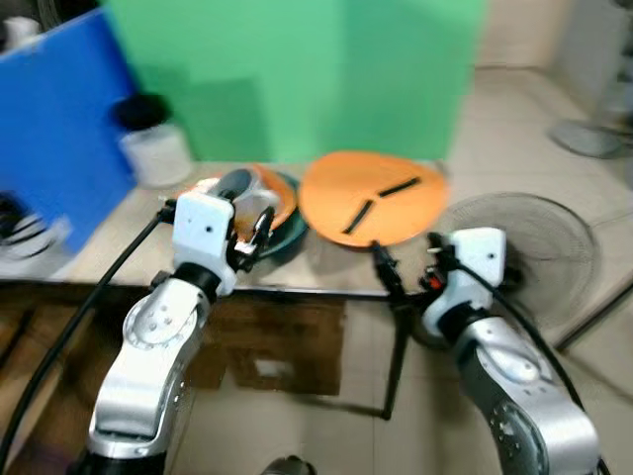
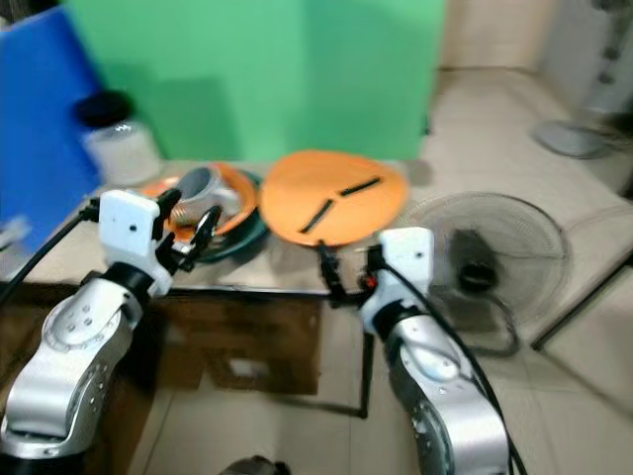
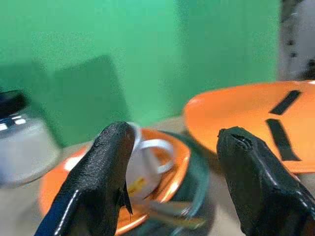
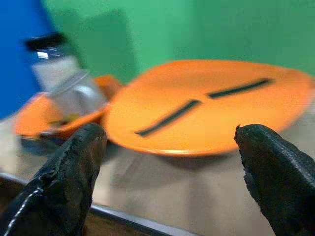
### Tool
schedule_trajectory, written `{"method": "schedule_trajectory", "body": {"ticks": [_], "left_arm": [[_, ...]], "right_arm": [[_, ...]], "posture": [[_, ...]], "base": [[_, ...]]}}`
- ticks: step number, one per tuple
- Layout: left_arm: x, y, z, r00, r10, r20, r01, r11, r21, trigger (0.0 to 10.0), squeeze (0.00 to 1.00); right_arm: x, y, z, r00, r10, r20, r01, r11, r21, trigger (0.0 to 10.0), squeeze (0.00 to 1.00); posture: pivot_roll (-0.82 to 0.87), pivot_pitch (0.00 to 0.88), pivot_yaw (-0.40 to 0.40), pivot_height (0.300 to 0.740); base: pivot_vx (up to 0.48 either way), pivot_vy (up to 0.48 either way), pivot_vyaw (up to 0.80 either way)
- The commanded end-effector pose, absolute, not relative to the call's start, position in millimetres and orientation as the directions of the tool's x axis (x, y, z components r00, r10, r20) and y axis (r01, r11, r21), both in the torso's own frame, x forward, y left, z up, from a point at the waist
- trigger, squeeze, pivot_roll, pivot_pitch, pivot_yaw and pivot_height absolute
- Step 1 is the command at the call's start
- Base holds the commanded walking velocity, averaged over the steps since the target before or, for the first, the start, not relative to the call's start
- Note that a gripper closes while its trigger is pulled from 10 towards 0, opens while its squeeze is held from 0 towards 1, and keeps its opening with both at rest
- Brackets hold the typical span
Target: Setting the table
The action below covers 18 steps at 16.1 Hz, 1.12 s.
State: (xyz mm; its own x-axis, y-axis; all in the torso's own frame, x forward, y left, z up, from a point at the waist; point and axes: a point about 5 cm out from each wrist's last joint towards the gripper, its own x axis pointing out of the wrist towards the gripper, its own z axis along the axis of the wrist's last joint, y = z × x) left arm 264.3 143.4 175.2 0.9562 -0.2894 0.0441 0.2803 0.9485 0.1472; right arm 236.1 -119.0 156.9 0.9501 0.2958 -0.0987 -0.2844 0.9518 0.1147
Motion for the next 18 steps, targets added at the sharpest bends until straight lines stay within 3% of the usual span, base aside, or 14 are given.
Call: {"method": "schedule_trajectory", "body": {"ticks": [1,7,13,18], "left_arm": [[263.8,142.5,177.7,0.954,-0.297,0.051,0.287,0.946,0.149,10.0,0.00],[263.8,142.5,177.7,0.954,-0.297,0.051,0.287,0.946,0.149,10.0,0.00],[263.5,144.1,175.3,0.960,-0.275,0.051,0.266,0.955,0.133,10.0,0.00],[266.6,143.5,177.5,0.958,-0.281,0.061,0.271,0.952,0.139,10.0,0.00]], "right_arm": [[236.6,-122.7,160.0,0.956,0.281,-0.087,-0.272,0.957,0.105,10.0,0.00],[236.6,-122.7,160.0,0.956,0.281,-0.087,-0.272,0.957,0.105,10.0,0.00],[247.8,-135.8,166.9,0.980,0.188,-0.056,-0.183,0.979,0.093,10.0,0.00],[248.5,-137.1,167.4,0.983,0.174,-0.054,-0.168,0.980,0.105,10.0,0.00]], "posture": [[0.11,0.000,0.091,0.727],[0.11,0.000,0.091,0.727],[0.11,0.000,0.074,0.727],[0.11,0.000,0.078,0.727]], "base": [[0.000,0.000,0.80],[0.000,0.000,0.80],[0.049,0.000,0.00],[0.000,0.000,-0.80]]}}
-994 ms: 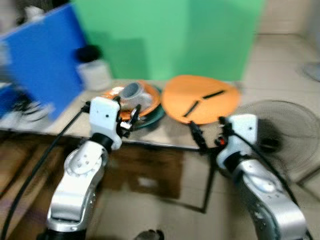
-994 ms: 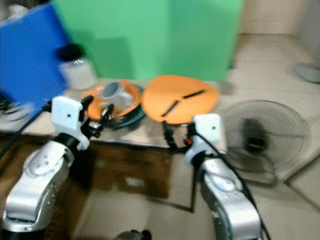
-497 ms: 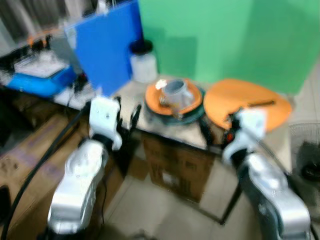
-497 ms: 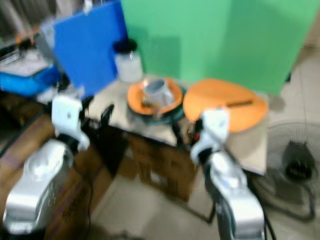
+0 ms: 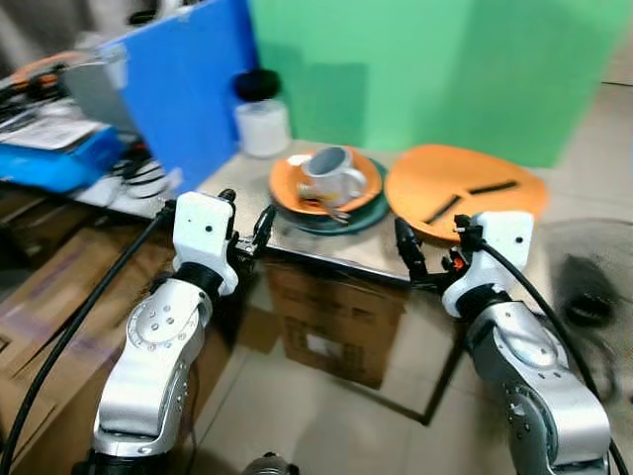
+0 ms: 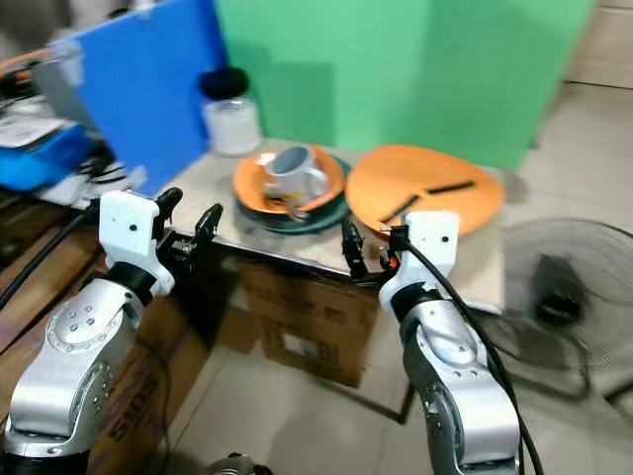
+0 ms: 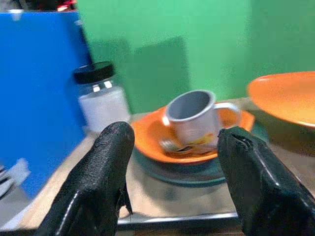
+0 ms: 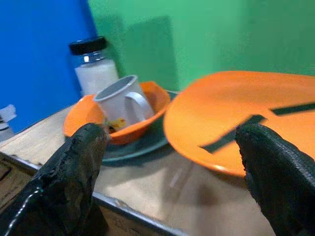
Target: Setting the table
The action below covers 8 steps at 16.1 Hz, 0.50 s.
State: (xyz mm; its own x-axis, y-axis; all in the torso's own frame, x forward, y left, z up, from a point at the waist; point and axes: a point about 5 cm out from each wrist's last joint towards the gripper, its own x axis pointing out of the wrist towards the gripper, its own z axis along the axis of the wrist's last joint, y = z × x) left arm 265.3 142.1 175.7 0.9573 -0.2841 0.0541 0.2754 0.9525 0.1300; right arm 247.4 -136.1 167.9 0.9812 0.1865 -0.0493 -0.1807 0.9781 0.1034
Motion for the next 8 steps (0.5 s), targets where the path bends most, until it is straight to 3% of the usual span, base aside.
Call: {"method": "schedule_trajectory", "body": {"ticks": [1,5,8], "left_arm": [[267.0,143.0,177.9,0.956,-0.288,0.063,0.278,0.951,0.137,10.0,0.00],[267.9,142.3,177.8,0.953,-0.297,0.061,0.287,0.949,0.134,10.0,0.00],[268.1,142.9,177.7,0.953,-0.298,0.059,0.289,0.948,0.133,10.0,0.00]], "right_arm": [[248.5,-137.8,168.0,0.985,0.167,-0.049,-0.161,0.981,0.111,10.0,0.00],[248.3,-137.9,167.9,0.986,0.161,-0.050,-0.155,0.981,0.115,10.0,0.00],[249.0,-132.7,167.9,0.980,0.194,-0.053,-0.188,0.976,0.110,10.0,0.00]], "posture": [[0.11,0.000,0.080,0.727],[0.11,0.000,0.081,0.727],[0.11,0.000,0.079,0.727]], "base": [[0.000,0.000,-0.80],[0.277,0.000,-0.80],[0.328,0.000,0.00]]}}
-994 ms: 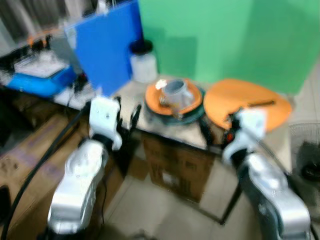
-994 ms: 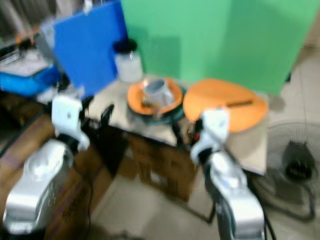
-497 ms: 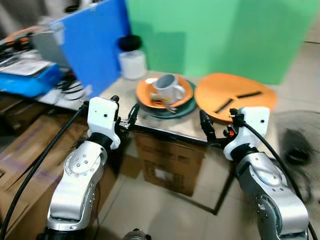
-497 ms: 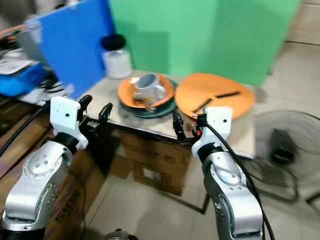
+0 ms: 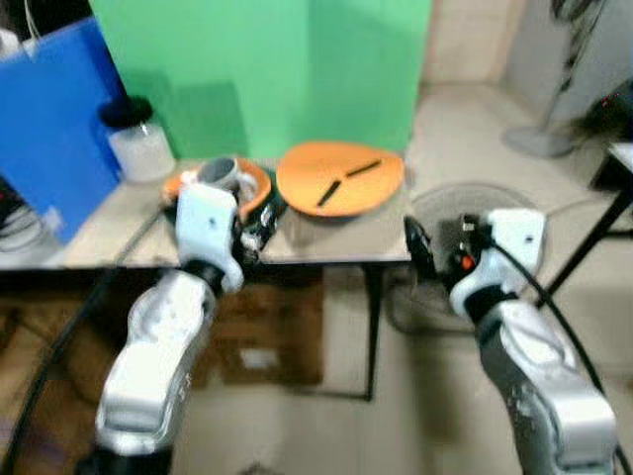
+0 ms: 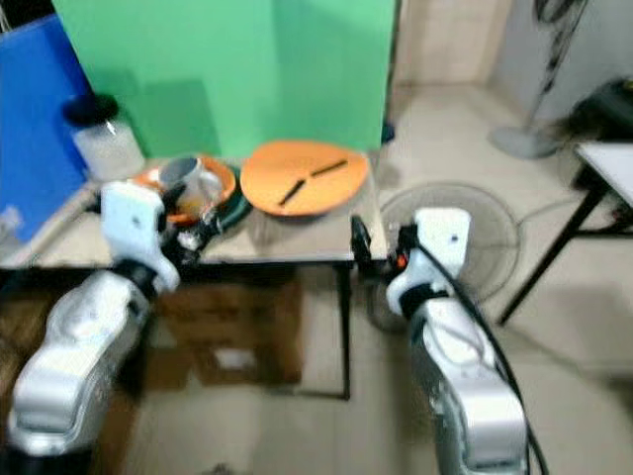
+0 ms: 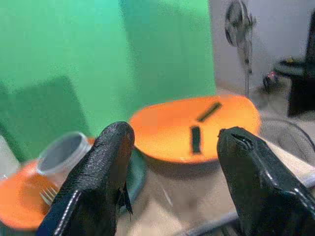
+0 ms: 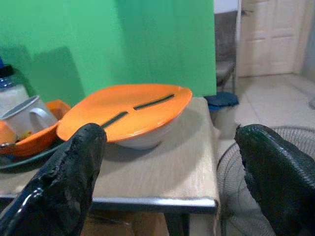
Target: Setting the table
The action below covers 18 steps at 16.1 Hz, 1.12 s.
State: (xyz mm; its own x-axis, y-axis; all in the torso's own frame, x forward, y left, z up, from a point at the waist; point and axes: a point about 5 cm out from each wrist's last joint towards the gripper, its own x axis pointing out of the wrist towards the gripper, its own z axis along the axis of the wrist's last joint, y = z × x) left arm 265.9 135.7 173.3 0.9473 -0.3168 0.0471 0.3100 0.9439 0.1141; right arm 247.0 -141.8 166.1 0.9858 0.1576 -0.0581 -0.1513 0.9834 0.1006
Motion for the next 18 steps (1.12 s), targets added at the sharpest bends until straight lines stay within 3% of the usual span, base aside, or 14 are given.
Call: {"method": "schedule_trajectory", "body": {"ticks": [1,18], "left_arm": [[267.9,143.2,177.5,0.953,-0.297,0.058,0.288,0.948,0.133,10.0,0.00],[268.5,148.2,178.7,0.954,-0.294,0.056,0.283,0.947,0.151,10.0,0.00]], "right_arm": [[248.9,-131.8,167.8,0.979,0.198,-0.053,-0.191,0.975,0.111,10.0,0.00],[253.5,-128.2,165.8,0.975,0.214,-0.060,-0.207,0.972,0.114,10.0,0.00]], "posture": [[0.11,0.000,0.079,0.727],[0.12,0.000,0.083,0.727]], "base": [[0.334,0.000,0.00],[0.365,0.000,0.00]]}}
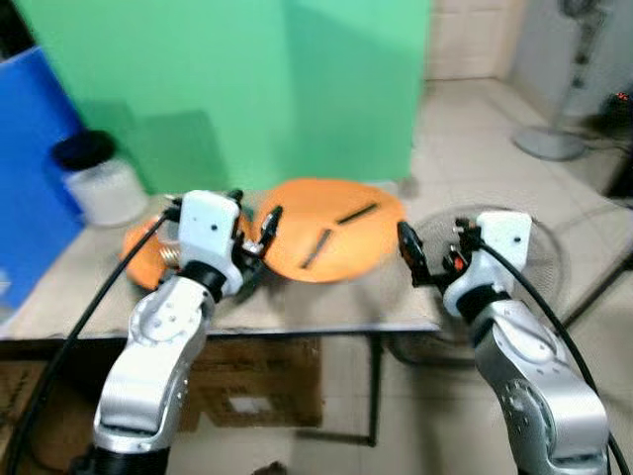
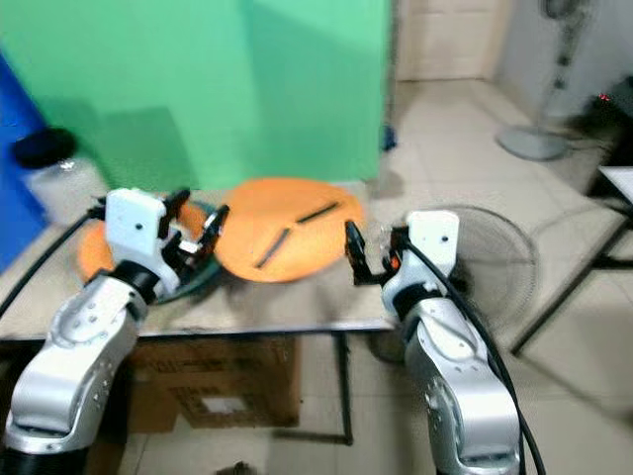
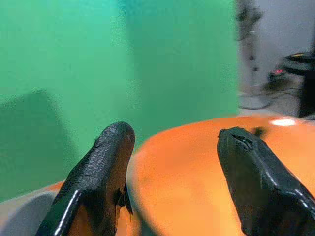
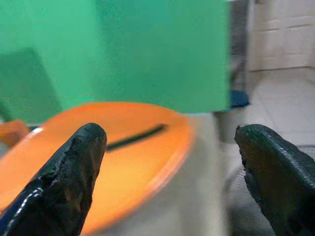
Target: Setting the table
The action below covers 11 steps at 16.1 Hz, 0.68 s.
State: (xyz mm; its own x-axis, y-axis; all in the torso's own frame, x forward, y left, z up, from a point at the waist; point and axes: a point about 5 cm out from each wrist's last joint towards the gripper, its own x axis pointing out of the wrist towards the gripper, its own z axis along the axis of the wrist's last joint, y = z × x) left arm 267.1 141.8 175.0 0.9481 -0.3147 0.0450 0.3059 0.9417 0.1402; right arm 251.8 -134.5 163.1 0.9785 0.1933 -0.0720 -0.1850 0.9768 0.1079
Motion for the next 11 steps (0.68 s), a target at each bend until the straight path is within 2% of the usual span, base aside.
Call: {"method": "schedule_trajectory", "body": {"ticks": [1,4,5,6,8,9,11], "left_arm": [[268.8,147.9,178.8,0.954,-0.295,0.056,0.284,0.947,0.151,10.0,0.00],[269.1,146.6,179.1,0.950,-0.305,0.061,0.293,0.944,0.153,10.0,0.00],[269.1,147.0,179.1,0.950,-0.306,0.059,0.294,0.943,0.155,10.0,0.00],[270.6,149.6,179.2,0.952,-0.301,0.055,0.289,0.943,0.162,10.0,0.00],[272.8,153.1,180.0,0.952,-0.303,0.052,0.290,0.942,0.171,10.0,0.00],[271.8,152.5,180.0,0.940,-0.337,0.044,0.325,0.929,0.174,10.0,0.00],[265.2,148.0,179.4,0.891,-0.454,0.021,0.445,0.881,0.159,10.0,0.00]], "right_arm": [[253.9,-128.6,165.8,0.975,0.213,-0.060,-0.206,0.972,0.115,10.0,0.00],[257.0,-129.4,167.9,0.977,0.207,-0.058,-0.195,0.966,0.171,10.0,0.00],[257.8,-129.6,168.9,0.976,0.210,-0.056,-0.194,0.960,0.201,10.0,0.11],[260.5,-131.5,168.4,0.973,0.214,-0.082,-0.185,0.946,0.266,10.0,1.00],[267.4,-137.0,161.9,0.961,0.209,-0.182,-0.139,0.932,0.336,10.0,1.00],[272.8,-140.4,156.4,0.944,0.200,-0.261,-0.087,0.918,0.387,10.0,1.00],[283.5,-143.5,159.0,0.926,0.224,-0.303,-0.052,0.873,0.484,10.0,1.00]], "posture": [[0.12,0.000,0.083,0.727],[0.12,0.000,0.083,0.727],[0.12,0.000,0.083,0.727],[0.12,0.000,0.082,0.727],[0.12,0.000,0.082,0.727],[0.12,0.000,0.083,0.727],[0.12,0.000,0.081,0.727]], "base": [[0.345,0.000,0.00],[0.195,0.000,0.00],[0.000,0.000,0.00],[0.000,0.000,0.00],[0.000,0.000,0.00],[0.000,0.000,0.00],[0.000,0.000,0.00]]}}
